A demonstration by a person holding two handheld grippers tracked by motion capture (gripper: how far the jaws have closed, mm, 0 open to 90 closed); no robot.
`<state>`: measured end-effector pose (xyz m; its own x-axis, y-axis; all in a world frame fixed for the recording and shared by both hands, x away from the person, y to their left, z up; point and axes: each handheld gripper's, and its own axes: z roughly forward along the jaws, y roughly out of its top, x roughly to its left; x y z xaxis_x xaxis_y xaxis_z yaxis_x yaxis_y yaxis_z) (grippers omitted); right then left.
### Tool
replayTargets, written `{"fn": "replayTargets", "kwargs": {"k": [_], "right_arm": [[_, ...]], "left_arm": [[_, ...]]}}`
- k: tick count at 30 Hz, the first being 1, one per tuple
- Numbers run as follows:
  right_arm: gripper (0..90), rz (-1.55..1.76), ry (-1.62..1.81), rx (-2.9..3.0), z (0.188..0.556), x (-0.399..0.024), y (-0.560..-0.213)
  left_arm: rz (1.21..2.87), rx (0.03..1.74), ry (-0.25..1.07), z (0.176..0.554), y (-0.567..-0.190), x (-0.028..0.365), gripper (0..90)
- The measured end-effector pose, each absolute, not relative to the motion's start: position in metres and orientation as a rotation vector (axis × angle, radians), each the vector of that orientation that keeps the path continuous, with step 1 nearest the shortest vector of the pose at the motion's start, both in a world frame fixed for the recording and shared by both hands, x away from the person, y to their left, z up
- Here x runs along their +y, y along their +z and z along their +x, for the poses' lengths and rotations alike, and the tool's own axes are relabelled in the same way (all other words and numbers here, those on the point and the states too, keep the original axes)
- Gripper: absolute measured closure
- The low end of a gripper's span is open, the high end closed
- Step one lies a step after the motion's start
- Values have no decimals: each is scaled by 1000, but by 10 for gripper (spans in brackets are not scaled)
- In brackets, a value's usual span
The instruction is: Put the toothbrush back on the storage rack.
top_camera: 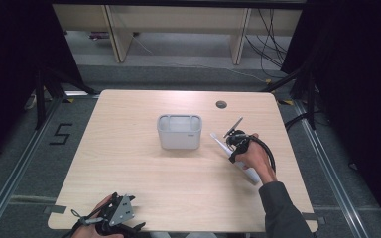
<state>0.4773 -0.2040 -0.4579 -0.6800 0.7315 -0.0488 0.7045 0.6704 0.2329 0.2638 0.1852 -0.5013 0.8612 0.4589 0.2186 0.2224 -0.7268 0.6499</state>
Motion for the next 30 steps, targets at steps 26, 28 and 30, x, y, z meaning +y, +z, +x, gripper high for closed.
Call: {"fn": "replayTargets", "kwargs": {"k": [26,28,30], "right_arm": [[669,1151,1037,2314,442,-243,-401],[669,1115,1064,2296,443,-243,-399],[669,1065,1093,2261,444,-244,-398]], "left_arm": [[2393,493,491,264,-501,185,155],[2395,490,491,264,-501,185,155],[2392,493,492,264,-501,185,155]]}}
